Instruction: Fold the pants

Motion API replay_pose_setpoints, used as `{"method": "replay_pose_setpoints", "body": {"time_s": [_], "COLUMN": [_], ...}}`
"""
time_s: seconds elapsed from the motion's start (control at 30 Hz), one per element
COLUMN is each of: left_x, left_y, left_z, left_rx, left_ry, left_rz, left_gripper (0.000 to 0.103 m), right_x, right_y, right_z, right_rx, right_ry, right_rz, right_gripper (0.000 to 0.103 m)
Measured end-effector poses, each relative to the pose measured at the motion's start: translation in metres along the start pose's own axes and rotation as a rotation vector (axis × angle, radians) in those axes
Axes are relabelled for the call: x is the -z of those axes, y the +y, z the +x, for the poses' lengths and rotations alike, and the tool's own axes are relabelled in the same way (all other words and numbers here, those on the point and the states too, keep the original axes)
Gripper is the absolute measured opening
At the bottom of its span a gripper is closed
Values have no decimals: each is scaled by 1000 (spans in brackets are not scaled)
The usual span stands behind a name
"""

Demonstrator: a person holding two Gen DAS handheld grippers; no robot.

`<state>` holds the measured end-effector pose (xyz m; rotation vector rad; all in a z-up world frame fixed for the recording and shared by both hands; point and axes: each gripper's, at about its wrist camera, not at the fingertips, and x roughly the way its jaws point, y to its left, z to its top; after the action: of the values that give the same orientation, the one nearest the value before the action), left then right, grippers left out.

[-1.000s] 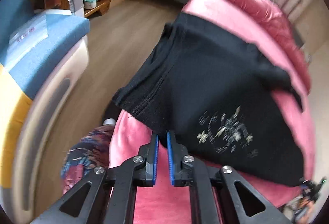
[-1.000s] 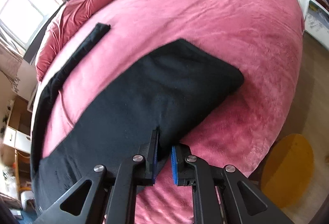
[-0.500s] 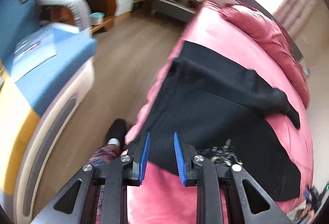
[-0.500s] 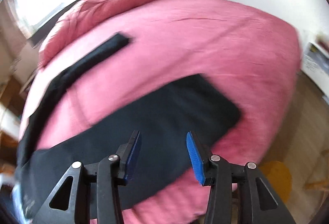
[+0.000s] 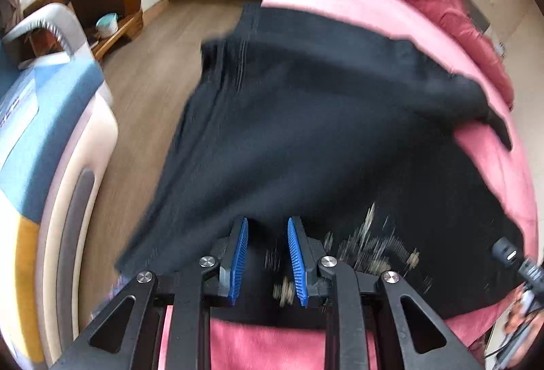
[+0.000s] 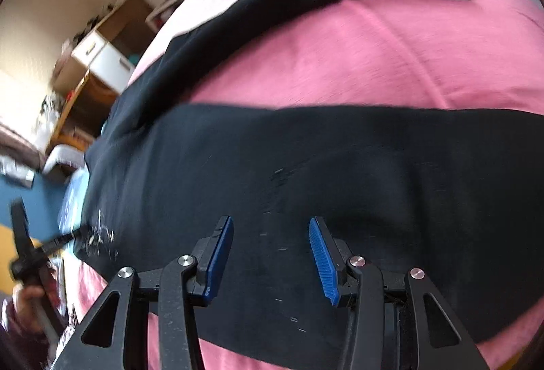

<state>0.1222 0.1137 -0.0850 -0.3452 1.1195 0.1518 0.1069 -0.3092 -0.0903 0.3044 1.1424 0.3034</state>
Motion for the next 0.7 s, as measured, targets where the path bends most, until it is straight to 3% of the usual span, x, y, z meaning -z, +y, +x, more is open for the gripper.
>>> {"method": "replay_pose_setpoints", "body": {"time_s": [0.1, 0.17, 0.37, 0.53, 0.7], "left_x": [-45, -70, -166, -208, -238], "left_y": [5, 9, 20, 38, 50], "left_z": [-10, -9, 22, 70, 104], "left_rx": [43, 61, 116, 118, 105], "left_ry": [-46, -58, -63, 12, 28], "left_rz": [-40, -71, -166, -311, -379], "left_gripper": [29, 30, 35, 46, 51], "right_x": [2, 3, -1, -10, -15], "right_y": [11, 12, 16, 21, 21], "right_z": [8, 6, 9, 21, 27], "right_rx": [1, -11, -1, 6, 12], "right_ry": [11, 5, -10, 5, 21], "right_rz": [-57, -67, -75, -47, -35], "right_gripper": [49, 57, 62, 65, 68]}}
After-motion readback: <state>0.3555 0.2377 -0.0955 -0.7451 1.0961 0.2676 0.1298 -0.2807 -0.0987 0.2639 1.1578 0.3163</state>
